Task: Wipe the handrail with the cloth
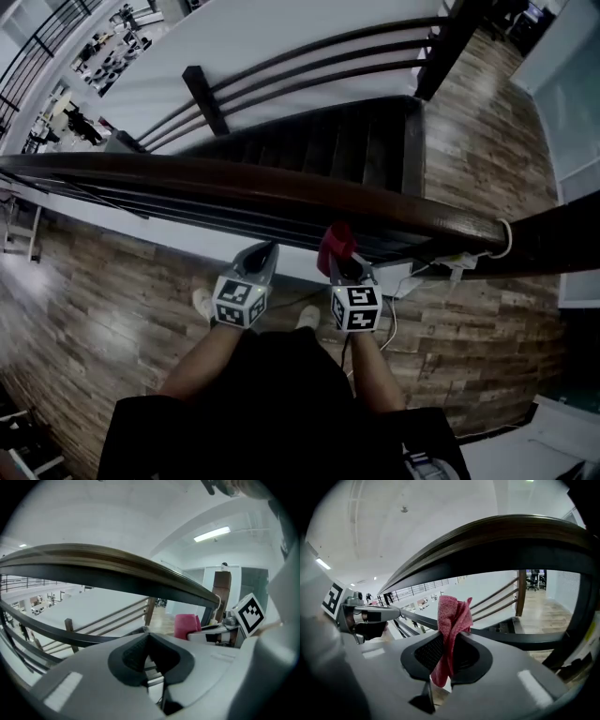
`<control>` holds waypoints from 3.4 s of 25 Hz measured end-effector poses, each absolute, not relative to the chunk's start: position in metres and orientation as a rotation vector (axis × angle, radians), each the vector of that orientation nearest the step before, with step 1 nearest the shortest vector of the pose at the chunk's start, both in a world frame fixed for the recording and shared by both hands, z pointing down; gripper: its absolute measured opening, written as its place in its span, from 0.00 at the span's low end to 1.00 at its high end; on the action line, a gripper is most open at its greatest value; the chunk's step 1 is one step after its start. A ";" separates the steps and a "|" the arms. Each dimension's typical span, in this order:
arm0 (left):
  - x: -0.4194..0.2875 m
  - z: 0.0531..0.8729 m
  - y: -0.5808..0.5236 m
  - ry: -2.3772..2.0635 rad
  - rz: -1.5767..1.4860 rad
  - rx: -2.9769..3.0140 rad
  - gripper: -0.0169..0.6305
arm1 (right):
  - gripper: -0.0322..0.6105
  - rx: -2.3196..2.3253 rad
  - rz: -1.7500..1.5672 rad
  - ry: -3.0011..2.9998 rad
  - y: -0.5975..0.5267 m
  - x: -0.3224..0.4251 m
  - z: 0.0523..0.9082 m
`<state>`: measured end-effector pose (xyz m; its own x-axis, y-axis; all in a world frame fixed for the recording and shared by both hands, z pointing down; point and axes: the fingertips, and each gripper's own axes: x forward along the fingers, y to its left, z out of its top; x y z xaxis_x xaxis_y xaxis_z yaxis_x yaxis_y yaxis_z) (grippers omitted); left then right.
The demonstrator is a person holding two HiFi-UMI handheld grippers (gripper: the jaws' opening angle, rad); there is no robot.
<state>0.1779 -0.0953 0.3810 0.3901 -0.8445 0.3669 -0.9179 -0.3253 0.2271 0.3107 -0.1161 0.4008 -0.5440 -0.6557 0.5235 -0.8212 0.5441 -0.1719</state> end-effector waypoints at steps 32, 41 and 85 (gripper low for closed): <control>-0.422 0.363 0.116 -2.387 -0.186 1.440 0.03 | 0.12 0.183 0.226 -2.621 -0.007 -0.330 0.395; -0.466 0.375 0.091 -2.330 -0.216 1.392 0.03 | 0.12 0.076 0.149 -2.615 -0.015 -0.372 0.393; -0.512 0.539 -0.018 -2.013 -0.071 1.570 0.03 | 0.12 0.629 0.962 -2.385 -0.142 -0.495 0.565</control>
<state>-0.5123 -0.0183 0.5385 -0.1397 -0.9032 0.4058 -0.8724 0.3061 0.3810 -0.4946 -0.1416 0.5651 -0.7741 -0.2302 0.5897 -0.5750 0.6454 -0.5028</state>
